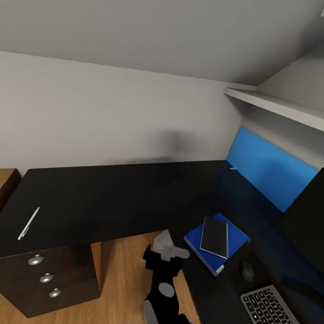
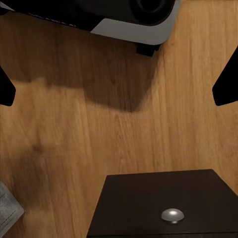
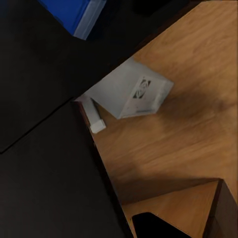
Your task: In the bedroom, organize the workspace by keeping the computer under the desk, ensuring the monitor is on the desk, placing the keyboard on the desk next to the monitor, placing the mouse on the desk next to the keyboard, moving the folder from the swivel chair onto the desk next to the mouse, stacking the notebook on top of the folder with the pen on top of the notebook, and positioning the swivel chair next to the desk.
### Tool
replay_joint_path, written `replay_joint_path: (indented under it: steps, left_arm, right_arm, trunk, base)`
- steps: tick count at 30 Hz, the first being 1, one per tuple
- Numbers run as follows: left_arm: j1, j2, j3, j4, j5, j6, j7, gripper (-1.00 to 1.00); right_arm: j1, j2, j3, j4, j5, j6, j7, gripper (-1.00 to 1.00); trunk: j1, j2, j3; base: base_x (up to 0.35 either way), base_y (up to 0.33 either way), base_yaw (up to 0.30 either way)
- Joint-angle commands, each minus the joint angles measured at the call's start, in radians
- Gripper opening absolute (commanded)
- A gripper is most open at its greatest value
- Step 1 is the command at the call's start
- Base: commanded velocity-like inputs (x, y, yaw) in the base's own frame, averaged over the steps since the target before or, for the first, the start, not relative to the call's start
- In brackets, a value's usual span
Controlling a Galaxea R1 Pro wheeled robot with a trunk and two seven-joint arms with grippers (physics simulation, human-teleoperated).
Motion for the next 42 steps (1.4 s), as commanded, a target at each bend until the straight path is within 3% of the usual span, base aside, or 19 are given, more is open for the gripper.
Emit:
replay_joint_path:
  steps: [1, 14, 31, 42]
  left_arm:
    - [0.0, 0.001, -0.003, -0.002, 0.007, 0.002, 0.007, 1.0]
    - [0.0, 0.002, -0.003, -0.002, 0.008, 0.002, 0.007, 1.0]
    - [0.0, 0.003, -0.003, 0.005, 0.008, 0.002, 0.007, 1.0]
    - [0.0, 0.004, 0.016, 0.007, 0.013, 0.002, 0.008, 1.0]
  right_arm:
    - [-0.001, 0.0, 0.006, -0.005, -0.005, 0.005, -0.007, 1.0]
    - [0.001, 0.0, 0.022, -0.063, -0.003, 0.005, -0.01, 1.0]
    - [0.001, 0.0, 0.023, -0.062, 0.029, 0.005, -0.011, 1.0]
    - [0.002, 0.0, 0.024, -0.062, 0.054, 0.005, -0.01, 1.0]
  trunk:
    - [0.0, -0.001, -0.001]
    - [0.0, -0.001, -0.001]
    - [0.0, -0.001, -0.001]
    - [0.0, -0.001, -0.001]
  base:
    - [0.0, 0.0, 0.0]
    - [0.0, 0.0, 0.014]
    - [-0.003, 0.005, 0.268]
    - [-0.015, 0.264, 0.283]
